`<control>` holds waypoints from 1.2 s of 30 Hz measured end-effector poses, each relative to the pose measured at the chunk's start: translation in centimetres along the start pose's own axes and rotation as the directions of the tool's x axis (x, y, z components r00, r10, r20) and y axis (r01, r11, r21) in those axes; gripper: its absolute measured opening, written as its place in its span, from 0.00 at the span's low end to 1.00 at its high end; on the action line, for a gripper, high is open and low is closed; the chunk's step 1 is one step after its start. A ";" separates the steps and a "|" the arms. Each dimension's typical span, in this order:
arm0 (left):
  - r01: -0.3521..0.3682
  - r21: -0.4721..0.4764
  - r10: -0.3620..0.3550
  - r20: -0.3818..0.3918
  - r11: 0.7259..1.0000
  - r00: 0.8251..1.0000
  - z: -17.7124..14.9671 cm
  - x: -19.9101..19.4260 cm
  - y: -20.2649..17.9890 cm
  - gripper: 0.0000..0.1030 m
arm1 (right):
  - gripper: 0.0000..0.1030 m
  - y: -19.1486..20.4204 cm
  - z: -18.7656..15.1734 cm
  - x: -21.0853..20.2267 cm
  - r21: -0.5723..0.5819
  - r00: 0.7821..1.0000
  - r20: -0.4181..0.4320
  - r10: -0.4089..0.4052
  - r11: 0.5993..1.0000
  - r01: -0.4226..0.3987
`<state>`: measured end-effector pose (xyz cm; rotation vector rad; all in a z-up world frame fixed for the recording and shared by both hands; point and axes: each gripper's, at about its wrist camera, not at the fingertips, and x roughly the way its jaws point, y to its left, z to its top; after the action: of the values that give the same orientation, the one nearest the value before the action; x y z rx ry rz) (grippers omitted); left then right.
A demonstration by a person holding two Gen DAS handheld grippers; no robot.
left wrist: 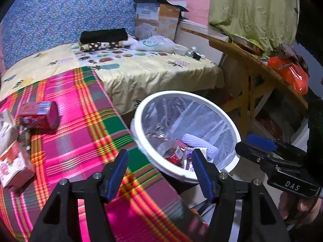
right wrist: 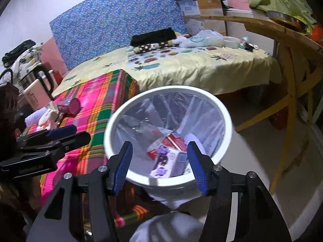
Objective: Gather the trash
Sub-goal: 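Move both tools back over the table toward the red-and-white juice box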
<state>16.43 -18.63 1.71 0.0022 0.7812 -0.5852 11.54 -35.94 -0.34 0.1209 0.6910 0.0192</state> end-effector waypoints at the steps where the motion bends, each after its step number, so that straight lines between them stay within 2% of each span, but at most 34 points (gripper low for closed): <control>1: -0.009 -0.006 0.009 0.006 1.000 1.000 -0.2 -0.4 0.2 0.65 | 0.56 0.5 0.0 -0.1 -0.011 1.000 0.001 0.013 1.000 -0.013; 8: -0.057 -0.050 0.059 0.039 0.997 0.997 -1.7 -2.9 2.1 0.65 | 0.56 3.2 -0.3 -0.4 -0.058 0.998 0.002 0.070 0.996 -0.070; 18: -0.135 -0.118 0.143 0.062 0.984 0.988 -4.1 -5.8 5.0 0.64 | 0.56 6.5 -1.0 0.1 -0.125 0.989 -0.039 0.139 0.982 -0.143; 24: -0.177 -0.152 0.189 0.069 0.972 0.980 -5.1 -7.2 6.7 0.64 | 0.56 8.3 -1.1 0.3 -0.154 0.976 -0.064 0.206 0.965 -0.214; 36: -0.254 -0.216 0.275 0.072 0.943 0.959 -6.3 -9.2 10.2 0.64 | 0.56 11.0 -0.8 0.7 -0.183 0.961 -0.073 0.266 0.944 -0.275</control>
<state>12.16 -4.19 1.11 -0.1097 0.7245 -0.2449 11.81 -24.87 -0.14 0.0296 0.7117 0.3537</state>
